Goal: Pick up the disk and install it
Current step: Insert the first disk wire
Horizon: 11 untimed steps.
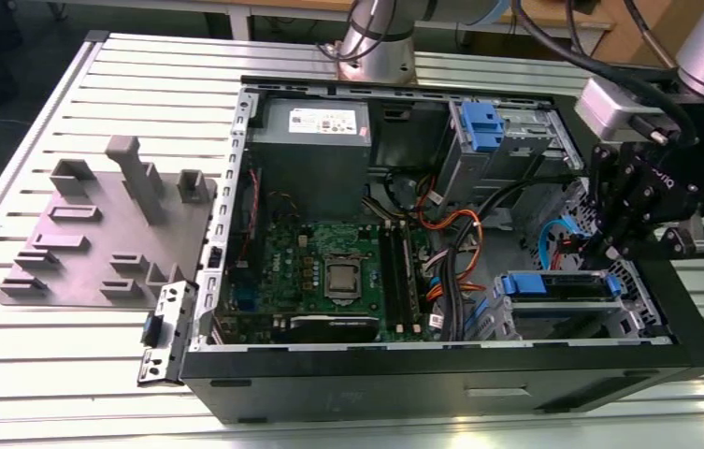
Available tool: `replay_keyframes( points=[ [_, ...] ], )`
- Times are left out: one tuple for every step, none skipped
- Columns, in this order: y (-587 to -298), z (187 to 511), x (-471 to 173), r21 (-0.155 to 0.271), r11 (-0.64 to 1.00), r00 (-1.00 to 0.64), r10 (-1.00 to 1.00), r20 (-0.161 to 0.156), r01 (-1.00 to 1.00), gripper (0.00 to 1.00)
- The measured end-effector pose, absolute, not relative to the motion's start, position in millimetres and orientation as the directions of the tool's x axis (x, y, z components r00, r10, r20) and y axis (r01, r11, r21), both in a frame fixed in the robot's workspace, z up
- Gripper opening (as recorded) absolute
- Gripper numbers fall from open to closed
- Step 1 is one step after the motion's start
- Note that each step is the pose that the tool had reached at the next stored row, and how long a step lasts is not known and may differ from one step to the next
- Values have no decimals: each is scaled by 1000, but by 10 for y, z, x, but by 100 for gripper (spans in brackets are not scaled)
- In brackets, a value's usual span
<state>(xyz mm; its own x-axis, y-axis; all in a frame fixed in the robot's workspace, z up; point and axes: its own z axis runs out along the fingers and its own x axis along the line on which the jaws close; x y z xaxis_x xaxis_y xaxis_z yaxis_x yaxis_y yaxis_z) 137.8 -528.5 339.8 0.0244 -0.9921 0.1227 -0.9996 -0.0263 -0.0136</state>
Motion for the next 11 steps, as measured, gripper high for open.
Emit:
replay_keyframes(
  points=[
    [-5287, 3398, 1362, -21, -26, 23, -992, 122, -999, 16],
    [-5292, 3398, 1347, -29, -26, 23, -992, 120, -999, 16],
    [-5301, 3396, 1338, -33, -26, 22, -993, 118, -999, 16],
    [-5313, 3394, 1330, -36, -26, 22, -993, 116, -999, 16],
    [-5330, 3391, 1321, -38, -26, 21, -993, 115, -999, 16],
    [-5348, 3387, 1313, -39, -26, 21, -993, 113, -999, 16],
    [-5363, 3385, 1302, -41, -26, 21, -993, 113, -999, 16],
    [-5370, 3383, 1290, -42, -26, 21, -993, 112, -999, 16],
    [-5370, 3380, 1284, -43, -26, 21, -993, 112, -999, 16],
    [-5371, 3378, 1279, -43, -26, 21, -994, 112, -999, 16],
    [-5371, 3376, 1274, -45, -26, 21, -994, 111, -999, 16]
  ],
)
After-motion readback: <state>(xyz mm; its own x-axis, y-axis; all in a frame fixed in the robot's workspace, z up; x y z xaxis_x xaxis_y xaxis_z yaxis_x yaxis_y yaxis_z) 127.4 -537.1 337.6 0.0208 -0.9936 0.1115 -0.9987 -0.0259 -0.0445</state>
